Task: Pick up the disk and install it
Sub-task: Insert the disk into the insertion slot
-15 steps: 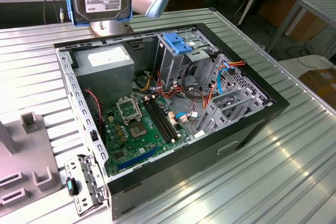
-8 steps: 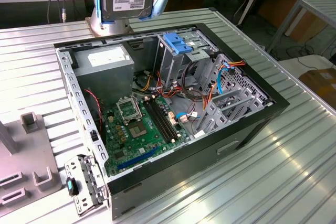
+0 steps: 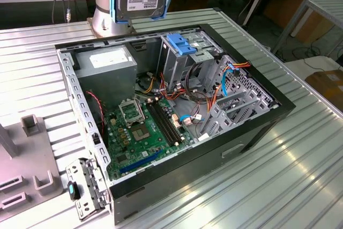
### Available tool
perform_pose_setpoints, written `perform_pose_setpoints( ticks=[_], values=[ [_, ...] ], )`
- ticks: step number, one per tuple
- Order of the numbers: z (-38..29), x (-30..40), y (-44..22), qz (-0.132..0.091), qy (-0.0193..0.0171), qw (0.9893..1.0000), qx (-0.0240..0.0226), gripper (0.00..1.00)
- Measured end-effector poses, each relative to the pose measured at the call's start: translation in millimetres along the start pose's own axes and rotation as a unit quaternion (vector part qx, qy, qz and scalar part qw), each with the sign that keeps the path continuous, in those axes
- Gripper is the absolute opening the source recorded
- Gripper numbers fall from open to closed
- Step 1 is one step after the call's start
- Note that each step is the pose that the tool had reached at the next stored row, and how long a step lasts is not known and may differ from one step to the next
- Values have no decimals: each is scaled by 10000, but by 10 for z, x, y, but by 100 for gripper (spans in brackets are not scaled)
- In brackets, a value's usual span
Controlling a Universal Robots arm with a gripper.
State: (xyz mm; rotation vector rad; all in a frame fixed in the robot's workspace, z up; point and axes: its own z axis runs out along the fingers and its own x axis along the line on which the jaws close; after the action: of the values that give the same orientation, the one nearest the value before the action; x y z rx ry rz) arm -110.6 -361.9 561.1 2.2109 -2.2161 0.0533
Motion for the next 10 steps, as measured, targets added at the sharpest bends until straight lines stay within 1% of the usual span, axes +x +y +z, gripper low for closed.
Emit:
perform_pose_setpoints(
  ticks=[6, 10],
  values=[
    [0, 1, -4, 0, 0, 10000, 0, 37],
    [1, 19, -4, 0, 0, 10000, 0, 37]
  ],
)
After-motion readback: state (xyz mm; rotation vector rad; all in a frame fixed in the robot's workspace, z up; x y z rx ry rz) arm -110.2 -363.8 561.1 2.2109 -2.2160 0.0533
